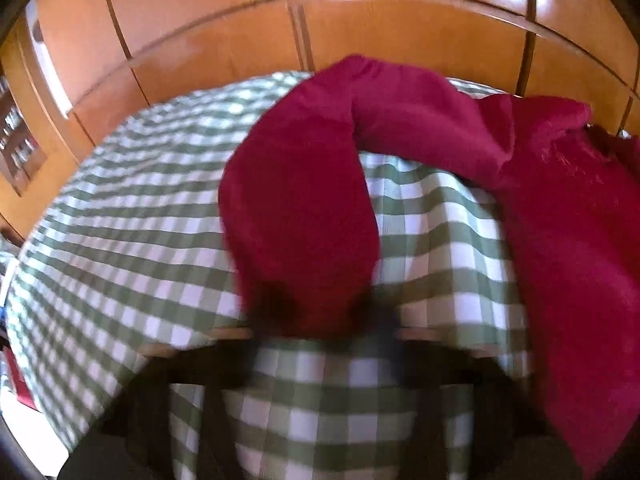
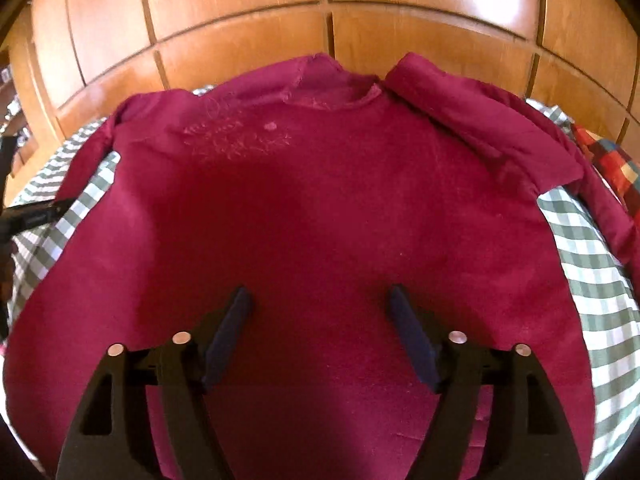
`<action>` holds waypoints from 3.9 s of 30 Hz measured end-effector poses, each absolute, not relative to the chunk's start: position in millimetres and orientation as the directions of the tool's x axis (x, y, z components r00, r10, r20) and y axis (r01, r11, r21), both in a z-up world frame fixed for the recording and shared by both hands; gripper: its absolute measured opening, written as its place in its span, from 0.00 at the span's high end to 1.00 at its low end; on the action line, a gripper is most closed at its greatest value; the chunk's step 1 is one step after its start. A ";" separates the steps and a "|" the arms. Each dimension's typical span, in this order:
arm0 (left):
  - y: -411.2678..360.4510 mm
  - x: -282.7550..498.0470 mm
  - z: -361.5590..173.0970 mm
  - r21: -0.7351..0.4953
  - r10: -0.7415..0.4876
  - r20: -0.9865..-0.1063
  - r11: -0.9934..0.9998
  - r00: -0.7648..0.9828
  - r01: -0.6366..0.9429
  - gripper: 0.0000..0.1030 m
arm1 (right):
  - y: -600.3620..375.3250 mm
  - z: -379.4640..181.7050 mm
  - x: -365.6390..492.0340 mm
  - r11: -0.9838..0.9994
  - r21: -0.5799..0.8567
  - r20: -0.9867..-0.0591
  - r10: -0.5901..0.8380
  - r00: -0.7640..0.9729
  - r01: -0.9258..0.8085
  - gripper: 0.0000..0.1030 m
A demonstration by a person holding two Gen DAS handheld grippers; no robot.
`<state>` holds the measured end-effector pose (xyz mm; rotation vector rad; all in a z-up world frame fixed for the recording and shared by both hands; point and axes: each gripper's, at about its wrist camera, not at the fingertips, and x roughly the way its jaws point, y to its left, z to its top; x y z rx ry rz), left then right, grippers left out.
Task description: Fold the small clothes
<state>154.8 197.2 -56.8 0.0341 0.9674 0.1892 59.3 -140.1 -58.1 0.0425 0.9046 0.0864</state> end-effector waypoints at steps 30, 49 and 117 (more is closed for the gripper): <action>468.2 205.9 -46.4 -0.053 0.234 -0.934 0.654 0.268 -0.754 0.65 | -125.9 -63.7 62.7 0.998 -0.016 -0.788 0.026 0.616 -0.062 0.21; 436.3 129.3 -30.1 -0.197 0.188 -0.859 0.737 0.477 -0.647 0.43 | -123.9 -65.2 63.8 0.998 -0.029 -0.789 0.014 0.615 -0.060 0.19; 11.1 142.8 -29.6 -0.160 -0.192 -0.745 0.981 0.638 0.108 0.40 | -316.8 -9.0 7.3 0.892 -0.090 -0.727 -0.362 0.584 0.442 0.31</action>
